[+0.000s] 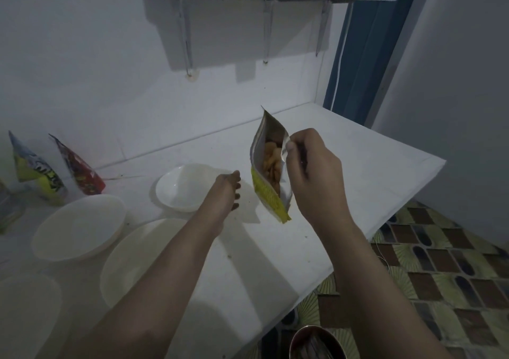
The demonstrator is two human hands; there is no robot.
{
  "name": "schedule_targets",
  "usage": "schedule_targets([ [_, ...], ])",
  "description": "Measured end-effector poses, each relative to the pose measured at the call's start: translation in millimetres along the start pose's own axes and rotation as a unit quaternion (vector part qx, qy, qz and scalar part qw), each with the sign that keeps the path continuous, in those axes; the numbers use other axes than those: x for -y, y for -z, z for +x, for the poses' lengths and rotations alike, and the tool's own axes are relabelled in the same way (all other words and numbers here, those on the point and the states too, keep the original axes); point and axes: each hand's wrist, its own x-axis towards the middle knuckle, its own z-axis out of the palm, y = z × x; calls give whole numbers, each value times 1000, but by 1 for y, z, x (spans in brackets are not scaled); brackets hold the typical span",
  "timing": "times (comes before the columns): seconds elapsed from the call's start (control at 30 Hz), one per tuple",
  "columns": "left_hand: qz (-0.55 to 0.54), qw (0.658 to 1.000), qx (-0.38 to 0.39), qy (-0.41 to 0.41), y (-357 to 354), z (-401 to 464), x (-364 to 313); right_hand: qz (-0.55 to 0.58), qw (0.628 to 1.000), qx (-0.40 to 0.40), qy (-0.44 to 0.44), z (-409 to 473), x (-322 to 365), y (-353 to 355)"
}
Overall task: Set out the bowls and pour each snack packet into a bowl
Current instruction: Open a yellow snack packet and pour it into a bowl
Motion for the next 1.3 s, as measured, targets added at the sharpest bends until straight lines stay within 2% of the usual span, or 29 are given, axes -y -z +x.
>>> schedule_targets([
  [0.13, -86, 991, 68, 82, -3, 17, 12, 26, 999, 15, 42, -7, 1, 6],
  [0.37, -106, 981, 117, 114, -5, 27, 10, 29, 997, 24, 72, -15, 7, 12],
  [0.47, -223, 958, 122, 131, -3, 32, 10, 28, 997, 14, 65, -15, 15, 16],
  [0.57, -311, 938, 80, 127, -1, 31, 6, 27, 999, 9, 44, -13, 21, 20],
  [0.7, -321, 943, -22, 85, 23, 29, 1, 54, 998, 34, -2, -12, 24, 19],
  [0.8, -331, 940, -52, 59, 53, 31, -10, 53, 995, 80, 9, -12, 34, 7],
  [0.87, -339, 937, -75, 26, 79, 26, -19, 52, 993, 100, 26, -10, 44, -5],
  [0.97, -351, 931, -102, -12, 129, 16, -25, 55, 993, 90, 53, -2, 61, -26],
  [1.1, -338, 930, -141, -35, 198, 5, -21, 97, 991, 86, 44, 1, 89, -62],
  [1.2, -334, 913, -223, -68, 236, -19, -25, 136, 984, 106, 41, -1, 118, -95],
  [1.3, -353, 875, -323, -78, 280, -40, -23, 173, 969, 145, 102, -1, 148, -124],
])
